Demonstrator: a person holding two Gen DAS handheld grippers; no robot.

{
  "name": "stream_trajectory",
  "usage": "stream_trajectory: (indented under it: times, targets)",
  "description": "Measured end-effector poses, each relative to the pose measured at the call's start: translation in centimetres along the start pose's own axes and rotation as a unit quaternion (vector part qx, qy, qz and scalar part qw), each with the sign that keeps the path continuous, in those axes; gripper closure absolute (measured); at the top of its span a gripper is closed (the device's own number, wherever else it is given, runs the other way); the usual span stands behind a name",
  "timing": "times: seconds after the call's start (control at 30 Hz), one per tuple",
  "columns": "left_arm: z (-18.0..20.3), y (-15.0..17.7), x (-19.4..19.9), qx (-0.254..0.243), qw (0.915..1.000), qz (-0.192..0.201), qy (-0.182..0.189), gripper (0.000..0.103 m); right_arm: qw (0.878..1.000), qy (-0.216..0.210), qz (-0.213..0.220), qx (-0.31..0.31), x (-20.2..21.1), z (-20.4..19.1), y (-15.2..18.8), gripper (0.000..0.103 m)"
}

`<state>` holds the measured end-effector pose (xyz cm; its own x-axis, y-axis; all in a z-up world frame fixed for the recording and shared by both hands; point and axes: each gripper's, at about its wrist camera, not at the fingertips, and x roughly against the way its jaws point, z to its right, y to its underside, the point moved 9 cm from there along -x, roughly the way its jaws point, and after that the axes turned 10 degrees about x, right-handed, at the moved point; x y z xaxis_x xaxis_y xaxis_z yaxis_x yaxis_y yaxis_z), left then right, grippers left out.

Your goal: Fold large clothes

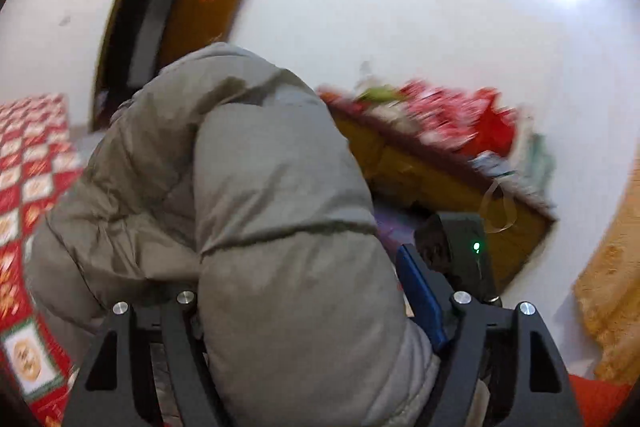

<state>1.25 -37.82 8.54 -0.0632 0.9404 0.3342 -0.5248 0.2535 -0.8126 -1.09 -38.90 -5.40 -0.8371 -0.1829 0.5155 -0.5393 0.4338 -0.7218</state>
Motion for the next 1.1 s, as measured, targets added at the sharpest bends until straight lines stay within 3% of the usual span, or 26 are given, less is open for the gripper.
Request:
stream_trajectory:
  times: [0.1, 0.2, 0.23, 0.33, 0.43, 0.5, 0.53, 0.6, 0.7, 0.87, 0.97, 1.0, 1.07, 1.1]
  targets:
    - [3.1, -1.6, 1.4, 0.011, 0.9969, 0.027, 0.073, 0.028, 0.997, 0.056, 0.035, 0.027, 6.5, -2.1, -1.7, 0.076]
    - [4.3, -2.5, 1.9, 0.032, 0.9881, 0.04, 0.145, 0.028, 0.986, 0.148, 0.034, 0.062, 10.1, -4.0, -2.6, 0.076]
    - [3.8, -2.3, 1.8, 0.046, 0.9838, 0.038, 0.169, 0.028, 0.981, 0.181, 0.025, 0.07, 10.3, -4.6, -2.7, 0.076]
    - [-1.0, -0.7, 0.4, 0.126, 0.9751, 0.005, 0.182, 0.028, 0.962, 0.253, -0.044, 0.095, 7.9, -5.4, -1.4, 0.076]
    - [-8.3, 1.8, -0.8, 0.193, 0.9723, -0.02, 0.13, 0.028, 0.956, 0.25, -0.105, 0.113, 2.4, -5.2, 0.9, 0.076]
    - [-12.7, 3.4, -0.6, 0.223, 0.9705, -0.027, 0.086, 0.028, 0.961, 0.222, -0.127, 0.103, -2.2, -4.7, 2.6, 0.076]
    - [-15.3, 4.4, 0.0, 0.249, 0.9657, -0.031, 0.067, 0.028, 0.967, 0.194, -0.136, 0.088, -4.3, -4.7, 3.6, 0.076]
    - [-19.0, 5.9, 1.5, 0.269, 0.9618, -0.032, 0.038, 0.028, 0.975, 0.154, -0.14, 0.08, -7.3, -5.8, 5.1, 0.074]
    - [-23.4, 7.7, 3.6, 0.281, 0.9589, -0.038, -0.009, 0.028, 0.979, 0.142, -0.13, 0.067, -9.1, -6.8, 6.1, 0.07]
    - [-25.0, 7.4, 4.2, 0.232, 0.9678, -0.052, -0.082, 0.027, 0.992, 0.08, -0.093, -0.004, -9.6, -5.6, 6.8, 0.07]
    - [-24.2, 6.6, 3.8, 0.212, 0.9685, -0.07, -0.11, 0.026, 0.994, 0.04, -0.081, -0.06, -8.3, -4.9, 6.7, 0.069]
    - [-23.9, 6.2, 4.8, 0.207, 0.9684, -0.07, -0.12, 0.026, 0.994, 0.038, -0.081, -0.056, -7.5, -5.0, 6.6, 0.067]
    - [-22.9, 5.7, 7.1, 0.179, 0.9712, -0.058, -0.146, 0.026, 0.994, 0.063, -0.083, -0.037, -5.6, -5.5, 6.5, 0.049]
    - [-22.7, 5.6, 8.6, 0.16, 0.9725, -0.048, -0.162, 0.026, 0.994, 0.083, -0.073, -0.025, -4.0, -5.9, 6.3, 0.045]
